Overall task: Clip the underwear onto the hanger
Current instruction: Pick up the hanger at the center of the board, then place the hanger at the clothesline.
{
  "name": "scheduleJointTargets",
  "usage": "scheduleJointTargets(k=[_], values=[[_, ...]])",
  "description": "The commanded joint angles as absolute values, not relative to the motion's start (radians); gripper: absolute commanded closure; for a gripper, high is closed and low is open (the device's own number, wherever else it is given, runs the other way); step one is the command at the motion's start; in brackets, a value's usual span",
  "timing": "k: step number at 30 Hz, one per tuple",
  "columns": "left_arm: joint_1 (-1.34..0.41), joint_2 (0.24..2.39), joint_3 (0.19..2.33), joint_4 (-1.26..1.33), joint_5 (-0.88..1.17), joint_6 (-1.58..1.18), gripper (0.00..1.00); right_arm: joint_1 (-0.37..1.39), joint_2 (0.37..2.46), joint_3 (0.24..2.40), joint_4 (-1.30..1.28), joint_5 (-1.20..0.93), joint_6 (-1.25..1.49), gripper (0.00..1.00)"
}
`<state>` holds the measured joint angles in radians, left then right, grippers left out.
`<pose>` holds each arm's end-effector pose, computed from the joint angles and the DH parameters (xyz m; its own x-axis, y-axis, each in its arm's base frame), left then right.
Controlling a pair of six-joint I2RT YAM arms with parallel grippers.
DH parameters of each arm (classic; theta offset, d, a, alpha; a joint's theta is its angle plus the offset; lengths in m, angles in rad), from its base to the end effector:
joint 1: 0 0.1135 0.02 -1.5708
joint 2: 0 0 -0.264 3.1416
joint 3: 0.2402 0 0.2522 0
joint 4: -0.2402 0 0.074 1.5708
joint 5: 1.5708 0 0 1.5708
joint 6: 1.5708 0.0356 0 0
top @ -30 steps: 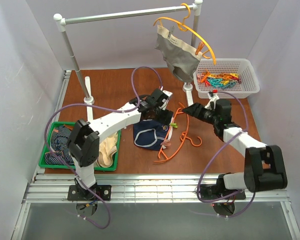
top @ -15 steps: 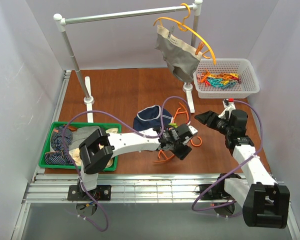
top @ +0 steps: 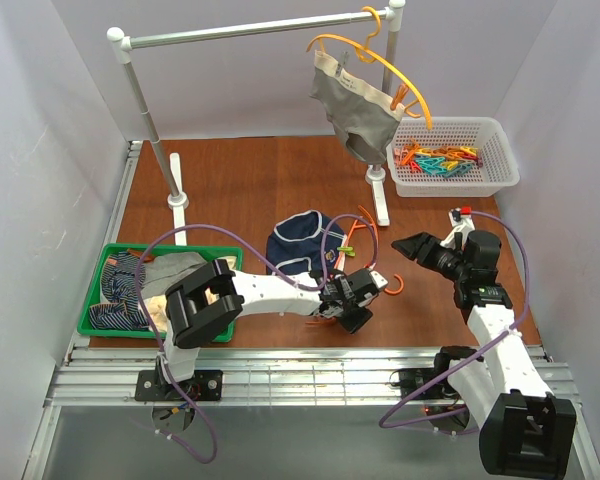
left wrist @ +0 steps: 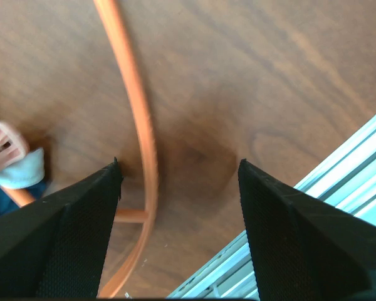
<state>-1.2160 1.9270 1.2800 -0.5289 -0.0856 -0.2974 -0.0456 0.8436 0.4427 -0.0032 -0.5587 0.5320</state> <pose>0.1369 -0.3607 0.1601 -0.5770 0.7171 -0.3910 0.7884 0.6140 -0.0373 0.1899 0.0102 0.2294 -0.5659 0.4564 -0.6867 -0.1870 0.7400 0.6460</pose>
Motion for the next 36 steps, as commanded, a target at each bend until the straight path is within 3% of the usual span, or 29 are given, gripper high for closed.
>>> scheduleJointTargets(k=[1, 6, 7, 11, 20, 28, 36], values=[[-1.223, 1.94, 1.267, -0.469, -0.115, -0.264, 0.37, -0.057, 0.822, 0.445, -0.028, -0.589, 0.503, 0.32], [-1.221, 1.968, 1.261, -0.46, -0.129, -0.258, 0.66, -0.06, 0.811, 0.44, -0.034, -0.595, 0.508, 0.32], [-1.223, 1.974, 1.256, -0.465, -0.135, -0.259, 0.79, -0.06, 0.81, 0.442, -0.035, -0.597, 0.509, 0.32], [-1.221, 1.965, 1.22, -0.468, -0.17, -0.276, 1.0, -0.063, 0.808, 0.446, -0.035, -0.6, 0.508, 0.32], [-1.161, 1.728, 1.224, -0.555, -0.082, -0.414, 1.0, -0.084, 0.821, 0.563, -0.135, -0.585, 0.463, 0.32], [-0.898, 1.412, 1.327, -0.603, 0.09, -0.621, 1.0, -0.13, 0.873, 0.77, -0.244, -0.515, 0.376, 0.31], [-0.698, 1.345, 1.486, -0.512, 0.163, -0.758, 1.0, -0.143, 0.858, 0.759, -0.248, -0.515, 0.385, 0.3]])
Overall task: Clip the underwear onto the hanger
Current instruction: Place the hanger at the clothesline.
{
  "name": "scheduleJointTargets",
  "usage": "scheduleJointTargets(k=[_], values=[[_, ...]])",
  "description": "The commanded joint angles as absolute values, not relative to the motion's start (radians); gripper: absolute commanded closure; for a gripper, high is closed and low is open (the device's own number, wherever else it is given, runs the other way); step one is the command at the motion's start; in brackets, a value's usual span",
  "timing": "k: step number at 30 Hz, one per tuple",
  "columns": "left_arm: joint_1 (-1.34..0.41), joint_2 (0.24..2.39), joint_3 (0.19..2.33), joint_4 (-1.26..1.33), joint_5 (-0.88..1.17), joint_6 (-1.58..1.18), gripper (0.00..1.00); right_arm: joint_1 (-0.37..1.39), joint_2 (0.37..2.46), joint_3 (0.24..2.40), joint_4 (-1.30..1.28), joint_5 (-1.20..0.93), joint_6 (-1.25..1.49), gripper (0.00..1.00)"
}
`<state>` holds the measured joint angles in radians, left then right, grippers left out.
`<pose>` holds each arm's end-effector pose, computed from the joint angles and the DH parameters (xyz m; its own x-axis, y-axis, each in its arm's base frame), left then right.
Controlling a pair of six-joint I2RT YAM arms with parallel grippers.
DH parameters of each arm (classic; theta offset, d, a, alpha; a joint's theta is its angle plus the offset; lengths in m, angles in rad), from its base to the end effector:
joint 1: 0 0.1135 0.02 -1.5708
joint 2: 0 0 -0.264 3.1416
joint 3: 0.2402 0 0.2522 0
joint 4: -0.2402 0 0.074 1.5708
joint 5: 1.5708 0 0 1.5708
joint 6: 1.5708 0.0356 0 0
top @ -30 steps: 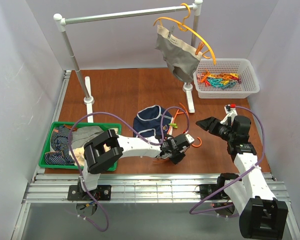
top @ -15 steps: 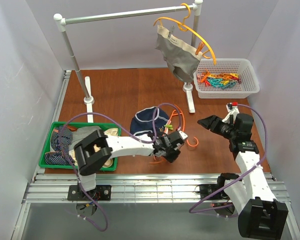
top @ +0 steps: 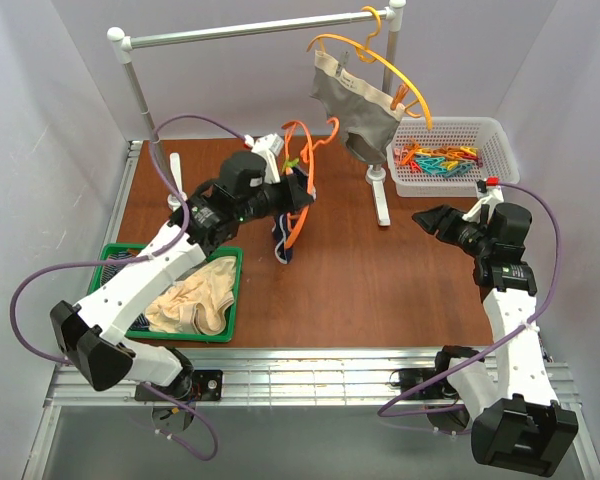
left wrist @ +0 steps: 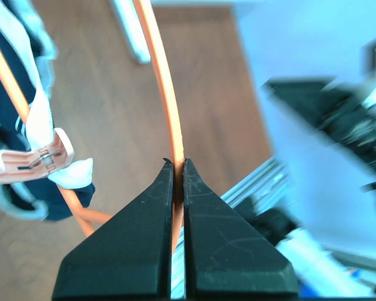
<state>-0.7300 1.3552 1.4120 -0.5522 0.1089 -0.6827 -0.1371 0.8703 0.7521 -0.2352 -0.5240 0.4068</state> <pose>0.2217 -0.2036 0.3932 -0.7380 -0.1811 -0.6500 0.3461 0.7253 -0.5951 0.1991 -0.0095 0.3097 -0.4520 0.4082 -0.7931 -0.1827 0.8279 0.5303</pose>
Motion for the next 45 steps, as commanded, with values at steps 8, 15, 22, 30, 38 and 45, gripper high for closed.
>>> scheduleJointTargets(k=[8, 15, 22, 30, 38, 45], values=[[-0.58, 1.442, 1.808, -0.506, 0.071, -0.773, 1.0, -0.144, 0.824, 0.724, -0.273, -0.509, 0.379, 0.3], [-0.422, 1.552, 1.907, -0.45, 0.189, -0.844, 1.0, -0.146, 0.819, 0.715, -0.275, -0.515, 0.371, 0.3], [-0.35, 1.657, 2.006, -0.442, 0.242, -0.862, 1.0, -0.146, 0.834, 0.732, -0.276, -0.52, 0.364, 0.3], [-0.325, 1.634, 1.888, -0.403, 0.293, -0.865, 1.0, -0.146, 0.828, 0.742, -0.279, -0.532, 0.361, 0.3], [-0.324, 1.41, 1.749, -0.501, 0.281, -0.666, 0.02, -0.147, 0.83, 0.801, -0.318, -0.523, 0.341, 0.28], [-0.325, 1.12, 1.579, -0.744, 0.071, -0.563, 0.02, -0.147, 0.822, 0.864, -0.374, -0.482, 0.313, 0.28]])
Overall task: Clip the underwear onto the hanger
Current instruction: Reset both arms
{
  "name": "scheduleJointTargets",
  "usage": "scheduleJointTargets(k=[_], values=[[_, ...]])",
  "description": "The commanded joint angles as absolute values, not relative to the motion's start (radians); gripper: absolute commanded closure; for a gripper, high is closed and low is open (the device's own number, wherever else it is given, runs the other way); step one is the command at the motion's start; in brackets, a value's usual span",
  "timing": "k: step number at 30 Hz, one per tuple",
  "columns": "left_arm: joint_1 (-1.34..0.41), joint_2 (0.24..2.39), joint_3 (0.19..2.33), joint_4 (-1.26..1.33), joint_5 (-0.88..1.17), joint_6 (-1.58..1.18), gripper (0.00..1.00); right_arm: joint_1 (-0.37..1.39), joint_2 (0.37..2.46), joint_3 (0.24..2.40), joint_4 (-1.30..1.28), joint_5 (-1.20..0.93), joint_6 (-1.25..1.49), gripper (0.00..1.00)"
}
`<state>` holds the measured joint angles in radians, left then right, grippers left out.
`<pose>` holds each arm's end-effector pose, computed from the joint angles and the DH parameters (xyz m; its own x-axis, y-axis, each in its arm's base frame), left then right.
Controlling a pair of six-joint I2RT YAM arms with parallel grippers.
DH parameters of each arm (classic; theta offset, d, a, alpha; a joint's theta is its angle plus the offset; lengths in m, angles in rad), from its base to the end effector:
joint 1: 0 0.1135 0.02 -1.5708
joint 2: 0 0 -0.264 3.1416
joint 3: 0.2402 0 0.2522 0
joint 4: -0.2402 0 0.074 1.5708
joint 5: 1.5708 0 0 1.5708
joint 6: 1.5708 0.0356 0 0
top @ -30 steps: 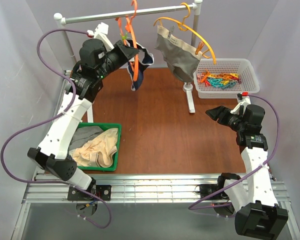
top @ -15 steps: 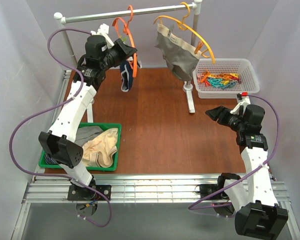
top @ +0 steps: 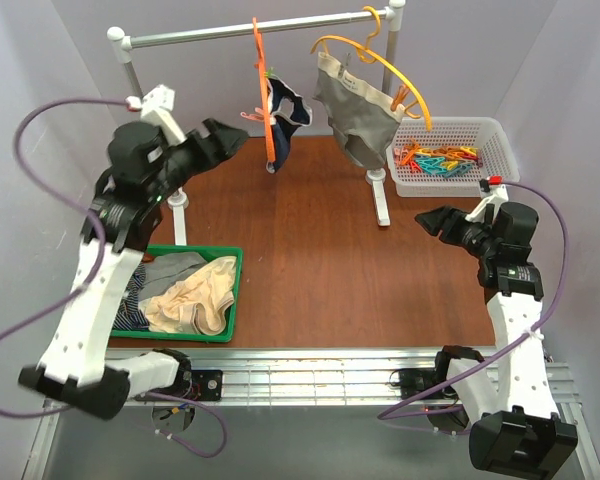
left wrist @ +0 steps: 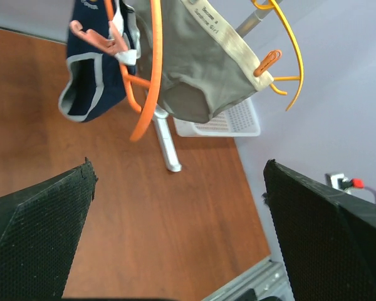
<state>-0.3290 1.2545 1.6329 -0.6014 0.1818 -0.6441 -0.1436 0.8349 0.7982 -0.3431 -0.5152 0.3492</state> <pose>0.2342 -0.0868 0.4865 -0.4584 -0.4676 -0.7558 0.2619 0.7416 -0.6176 0.1879 -0.0094 0.3212 -0.4571 0.3669 -0.8102 -0.1830 0.8526 0.4894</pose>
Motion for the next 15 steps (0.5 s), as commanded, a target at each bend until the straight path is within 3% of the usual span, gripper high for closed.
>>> scheduleJointTargets(k=[1, 8, 15], values=[[-0.325, 1.092, 1.559, -0.78, 0.013, -0.533, 0.02, -0.147, 0.819, 0.894, -0.383, -0.471, 0.29, 0.27], [-0.325, 0.971, 1.499, -0.91, -0.147, -0.463, 0.02, -0.147, 0.818, 1.003, -0.457, -0.396, 0.238, 0.27], [-0.324, 0.879, 1.404, -0.864, -0.068, -0.427, 0.02, -0.147, 0.811, 1.065, -0.469, -0.336, 0.204, 0.25]])
